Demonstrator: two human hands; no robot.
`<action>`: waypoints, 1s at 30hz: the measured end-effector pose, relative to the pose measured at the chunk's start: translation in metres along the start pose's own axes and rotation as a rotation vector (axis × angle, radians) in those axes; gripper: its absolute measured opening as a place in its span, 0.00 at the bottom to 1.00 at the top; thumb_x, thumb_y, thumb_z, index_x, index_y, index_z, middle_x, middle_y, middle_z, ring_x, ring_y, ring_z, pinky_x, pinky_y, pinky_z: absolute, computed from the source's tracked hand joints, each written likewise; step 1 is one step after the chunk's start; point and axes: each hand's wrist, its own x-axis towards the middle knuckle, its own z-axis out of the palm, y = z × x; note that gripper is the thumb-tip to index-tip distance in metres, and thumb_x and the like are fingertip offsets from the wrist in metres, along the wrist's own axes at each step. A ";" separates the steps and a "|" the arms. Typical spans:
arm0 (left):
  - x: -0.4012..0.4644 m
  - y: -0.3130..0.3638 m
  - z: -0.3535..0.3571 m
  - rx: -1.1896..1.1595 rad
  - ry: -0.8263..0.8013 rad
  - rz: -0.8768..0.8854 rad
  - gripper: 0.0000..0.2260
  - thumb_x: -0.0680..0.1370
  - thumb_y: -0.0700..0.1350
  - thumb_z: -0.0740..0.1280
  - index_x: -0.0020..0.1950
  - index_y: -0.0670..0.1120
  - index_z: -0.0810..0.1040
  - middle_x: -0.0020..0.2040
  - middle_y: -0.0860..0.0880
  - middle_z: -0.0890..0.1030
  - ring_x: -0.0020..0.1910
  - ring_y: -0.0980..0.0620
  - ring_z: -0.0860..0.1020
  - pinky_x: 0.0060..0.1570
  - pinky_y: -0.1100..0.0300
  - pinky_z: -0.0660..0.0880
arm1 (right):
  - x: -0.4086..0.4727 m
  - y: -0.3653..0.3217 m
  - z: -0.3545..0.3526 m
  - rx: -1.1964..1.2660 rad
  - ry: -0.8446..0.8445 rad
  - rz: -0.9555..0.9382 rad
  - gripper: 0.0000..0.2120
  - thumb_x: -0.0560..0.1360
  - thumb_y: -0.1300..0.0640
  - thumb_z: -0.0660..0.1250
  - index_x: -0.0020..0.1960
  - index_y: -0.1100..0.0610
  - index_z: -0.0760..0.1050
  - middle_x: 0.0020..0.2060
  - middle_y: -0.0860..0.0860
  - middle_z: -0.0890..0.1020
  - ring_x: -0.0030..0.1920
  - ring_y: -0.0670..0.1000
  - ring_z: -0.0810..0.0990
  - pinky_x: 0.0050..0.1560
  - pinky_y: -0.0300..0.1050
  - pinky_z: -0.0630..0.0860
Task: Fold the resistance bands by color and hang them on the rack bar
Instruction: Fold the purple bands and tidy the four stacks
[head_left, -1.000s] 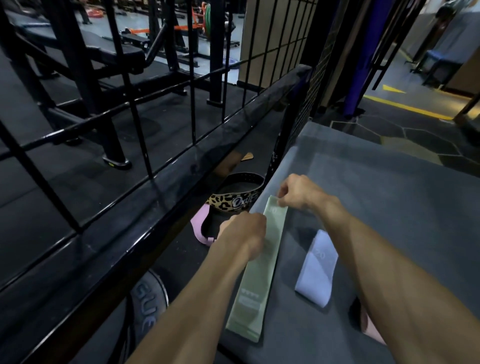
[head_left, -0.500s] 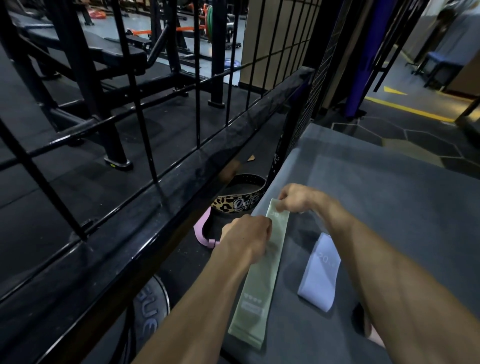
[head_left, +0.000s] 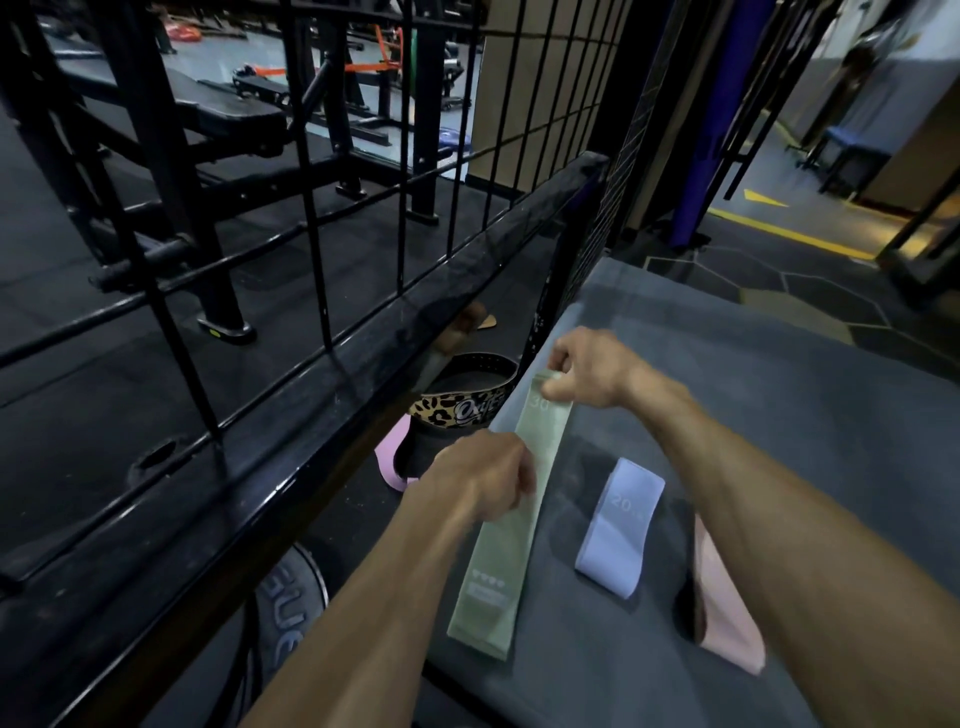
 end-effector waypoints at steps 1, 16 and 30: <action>0.001 -0.001 -0.002 -0.003 0.052 0.033 0.16 0.74 0.34 0.64 0.46 0.55 0.83 0.42 0.54 0.82 0.49 0.49 0.83 0.53 0.53 0.81 | -0.005 -0.004 -0.012 -0.010 0.046 -0.003 0.07 0.68 0.53 0.74 0.37 0.51 0.76 0.38 0.50 0.82 0.39 0.51 0.81 0.36 0.46 0.77; -0.018 0.002 -0.028 -0.477 0.628 -0.005 0.04 0.70 0.53 0.67 0.35 0.59 0.79 0.36 0.59 0.82 0.40 0.57 0.81 0.45 0.59 0.77 | -0.108 -0.066 -0.050 -0.148 0.325 -0.258 0.14 0.65 0.47 0.64 0.45 0.54 0.74 0.40 0.54 0.79 0.42 0.59 0.78 0.41 0.52 0.76; -0.010 -0.017 0.008 -0.088 0.102 0.043 0.07 0.75 0.43 0.73 0.52 0.51 0.82 0.46 0.48 0.83 0.46 0.48 0.81 0.50 0.55 0.77 | -0.220 -0.066 0.076 -0.110 0.089 -0.299 0.07 0.71 0.59 0.62 0.44 0.53 0.63 0.46 0.55 0.78 0.46 0.60 0.76 0.41 0.54 0.72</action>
